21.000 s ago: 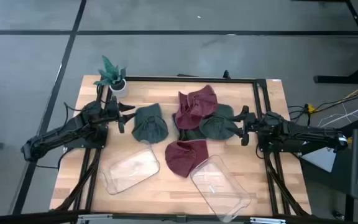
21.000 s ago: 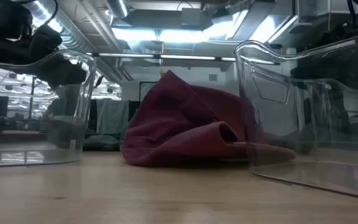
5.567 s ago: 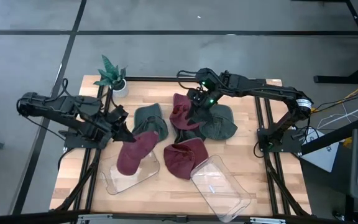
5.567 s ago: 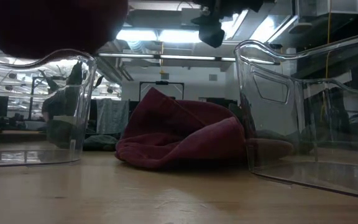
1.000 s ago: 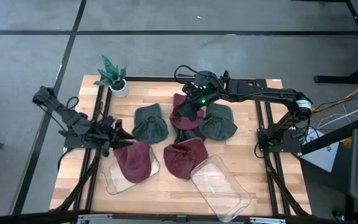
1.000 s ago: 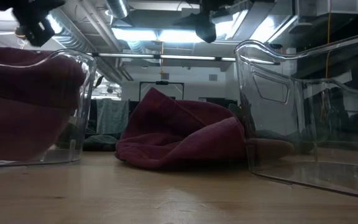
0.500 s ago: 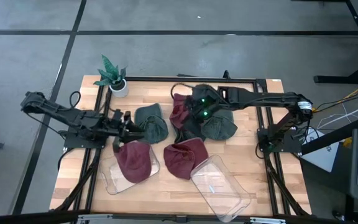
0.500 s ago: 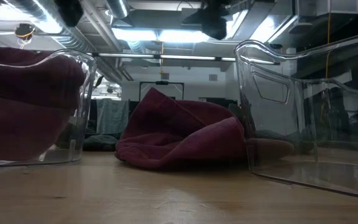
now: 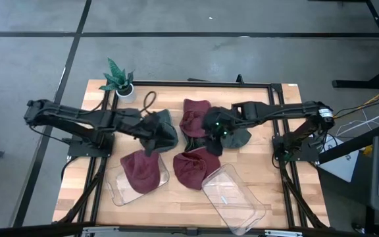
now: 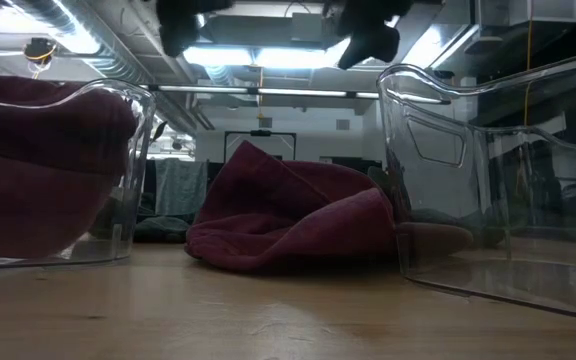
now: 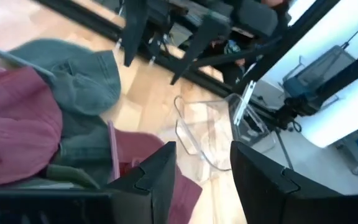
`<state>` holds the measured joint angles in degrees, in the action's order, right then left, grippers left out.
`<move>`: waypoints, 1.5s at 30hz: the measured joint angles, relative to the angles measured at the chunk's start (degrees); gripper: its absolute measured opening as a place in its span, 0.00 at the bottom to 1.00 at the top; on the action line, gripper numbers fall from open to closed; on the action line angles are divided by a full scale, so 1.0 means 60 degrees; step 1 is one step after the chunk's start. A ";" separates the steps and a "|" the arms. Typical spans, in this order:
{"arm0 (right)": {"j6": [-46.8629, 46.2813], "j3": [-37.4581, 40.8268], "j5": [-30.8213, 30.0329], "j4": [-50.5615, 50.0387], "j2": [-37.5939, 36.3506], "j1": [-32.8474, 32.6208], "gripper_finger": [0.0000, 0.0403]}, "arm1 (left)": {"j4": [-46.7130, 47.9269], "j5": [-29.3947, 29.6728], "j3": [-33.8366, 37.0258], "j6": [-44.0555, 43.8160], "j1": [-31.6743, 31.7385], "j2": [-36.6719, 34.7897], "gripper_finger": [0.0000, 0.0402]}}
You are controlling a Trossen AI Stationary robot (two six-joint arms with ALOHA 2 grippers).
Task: Pick & Place hat
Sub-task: Put the top red cap into the left transparent bin
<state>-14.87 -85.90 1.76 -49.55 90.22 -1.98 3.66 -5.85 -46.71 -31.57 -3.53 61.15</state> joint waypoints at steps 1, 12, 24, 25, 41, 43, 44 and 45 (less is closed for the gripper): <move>0.0234 0.0108 -0.0179 -0.0014 -0.0002 -0.0052 0.62 | -0.0020 -0.0092 -0.0130 0.0000 0.0094 0.0195 0.37; 0.2221 0.2070 -0.1792 0.0818 0.0003 -0.0160 0.62 | -0.0047 -0.0578 -0.0584 -0.0033 0.0557 0.0720 0.37; 0.3840 0.3576 -0.1969 0.3605 0.0007 -0.0160 0.62 | -0.0033 -0.0801 -0.0584 -0.0036 0.0553 0.0672 0.37; 0.3838 0.3664 -0.2021 0.3681 0.0047 -0.0160 0.62 | -0.0029 -0.0800 -0.0584 -0.0036 0.0553 0.0672 0.37; 0.3850 0.4148 -0.4136 0.4360 0.1541 0.0213 0.62 | 0.0442 -0.0179 -0.0584 0.0369 0.0553 0.0672 0.37; 0.3844 0.4148 -0.4121 0.4339 0.1657 0.0339 0.62 | 0.0448 -0.0137 -0.0584 0.0375 0.0553 0.0676 0.37; 0.3847 0.4148 -0.4098 0.4316 0.1741 0.0390 0.62 | 0.0445 -0.0123 -0.0584 0.0379 0.0553 0.0672 0.37; 0.3869 0.4146 -0.4038 0.4365 0.1802 0.0441 0.62 | 0.0444 -0.0123 -0.0584 0.0376 0.0553 0.0672 0.37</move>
<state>8.34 -61.02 -22.47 -23.35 101.03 0.67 6.32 -6.59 -50.22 -29.32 -0.21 65.19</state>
